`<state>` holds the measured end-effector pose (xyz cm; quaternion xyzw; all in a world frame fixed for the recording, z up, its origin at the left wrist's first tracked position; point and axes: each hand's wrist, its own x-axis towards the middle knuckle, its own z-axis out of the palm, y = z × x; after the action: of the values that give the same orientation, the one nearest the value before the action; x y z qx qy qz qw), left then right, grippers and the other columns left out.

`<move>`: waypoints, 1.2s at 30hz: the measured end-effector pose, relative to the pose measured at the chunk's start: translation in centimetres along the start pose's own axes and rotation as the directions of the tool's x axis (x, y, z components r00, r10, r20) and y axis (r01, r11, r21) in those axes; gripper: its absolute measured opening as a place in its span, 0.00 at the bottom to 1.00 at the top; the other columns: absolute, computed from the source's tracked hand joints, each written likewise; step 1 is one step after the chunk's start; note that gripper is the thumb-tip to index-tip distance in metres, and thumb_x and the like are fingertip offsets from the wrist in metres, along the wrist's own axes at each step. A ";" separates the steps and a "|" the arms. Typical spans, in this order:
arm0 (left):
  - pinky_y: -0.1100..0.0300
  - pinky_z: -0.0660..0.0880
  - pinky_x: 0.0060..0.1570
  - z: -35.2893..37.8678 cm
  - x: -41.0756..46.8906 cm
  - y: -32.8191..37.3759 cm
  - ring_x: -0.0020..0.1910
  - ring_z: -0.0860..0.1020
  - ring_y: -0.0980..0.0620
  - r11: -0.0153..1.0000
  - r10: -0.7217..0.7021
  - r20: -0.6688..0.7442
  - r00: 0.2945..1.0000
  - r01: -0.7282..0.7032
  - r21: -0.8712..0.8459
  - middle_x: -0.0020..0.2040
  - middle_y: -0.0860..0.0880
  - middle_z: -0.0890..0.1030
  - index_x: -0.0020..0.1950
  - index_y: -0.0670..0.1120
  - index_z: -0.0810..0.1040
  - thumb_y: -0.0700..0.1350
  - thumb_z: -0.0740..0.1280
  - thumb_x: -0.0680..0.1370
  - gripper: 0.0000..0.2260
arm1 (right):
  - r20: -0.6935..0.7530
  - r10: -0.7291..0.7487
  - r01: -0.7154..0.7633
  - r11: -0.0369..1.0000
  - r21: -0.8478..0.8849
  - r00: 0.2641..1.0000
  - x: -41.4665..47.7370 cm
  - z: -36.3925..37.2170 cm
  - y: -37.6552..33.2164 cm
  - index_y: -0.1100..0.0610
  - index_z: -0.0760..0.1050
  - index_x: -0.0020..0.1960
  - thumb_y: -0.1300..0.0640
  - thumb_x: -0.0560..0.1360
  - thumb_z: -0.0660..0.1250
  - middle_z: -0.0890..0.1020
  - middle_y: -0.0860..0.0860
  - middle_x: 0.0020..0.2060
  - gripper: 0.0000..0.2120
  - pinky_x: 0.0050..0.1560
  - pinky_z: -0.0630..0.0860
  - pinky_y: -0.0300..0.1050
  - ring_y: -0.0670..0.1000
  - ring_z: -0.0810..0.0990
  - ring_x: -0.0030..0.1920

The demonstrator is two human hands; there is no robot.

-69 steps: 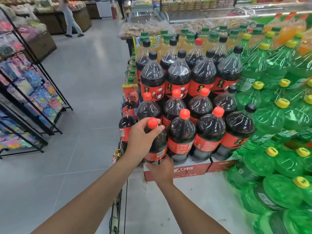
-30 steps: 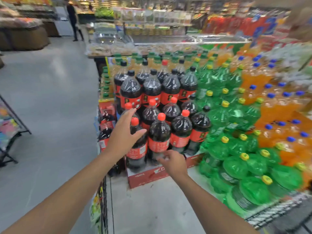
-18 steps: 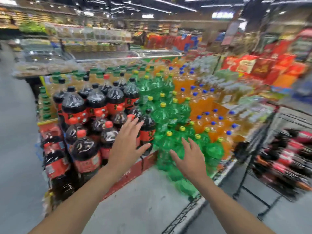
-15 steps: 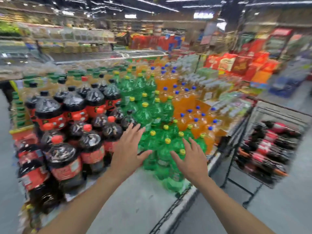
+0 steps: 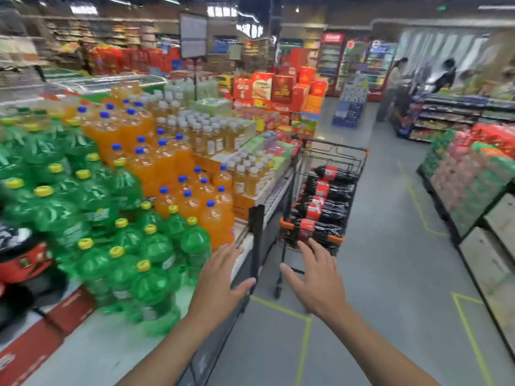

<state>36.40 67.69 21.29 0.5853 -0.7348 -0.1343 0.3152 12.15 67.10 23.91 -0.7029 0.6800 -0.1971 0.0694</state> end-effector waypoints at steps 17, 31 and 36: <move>0.55 0.63 0.77 17.7 16.9 4.3 0.78 0.62 0.59 0.994 0.010 0.325 0.946 0.025 -0.102 0.78 0.60 0.65 0.77 0.59 0.68 0.63 0.68 0.80 0.27 | 0.134 0.191 -0.197 0.980 0.036 0.973 10.8 1.5 18.1 0.44 0.60 0.80 0.24 0.72 0.46 0.59 0.45 0.81 0.42 0.80 0.54 0.49 0.48 0.55 0.80; 0.60 0.61 0.74 28.8 38.5 6.3 0.77 0.62 0.58 0.992 0.064 0.426 0.903 -0.010 -0.127 0.78 0.59 0.65 0.77 0.57 0.68 0.58 0.70 0.80 0.26 | 0.105 0.309 -0.313 0.949 0.026 0.945 28.9 1.7 28.7 0.46 0.62 0.79 0.25 0.72 0.45 0.62 0.48 0.80 0.42 0.78 0.54 0.48 0.49 0.58 0.79; 0.63 0.61 0.73 34.6 45.4 7.6 0.75 0.63 0.62 0.990 0.042 0.445 0.894 0.024 -0.141 0.76 0.61 0.66 0.78 0.56 0.68 0.58 0.70 0.80 0.27 | 0.158 0.298 -0.307 0.951 0.032 0.941 36.1 2.3 35.0 0.48 0.62 0.79 0.26 0.71 0.44 0.62 0.48 0.79 0.44 0.78 0.54 0.48 0.49 0.58 0.79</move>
<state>3.75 21.02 13.01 0.5114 -0.7788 -0.3158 0.1795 -19.55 28.95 15.60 -0.6008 0.7667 -0.1491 0.1700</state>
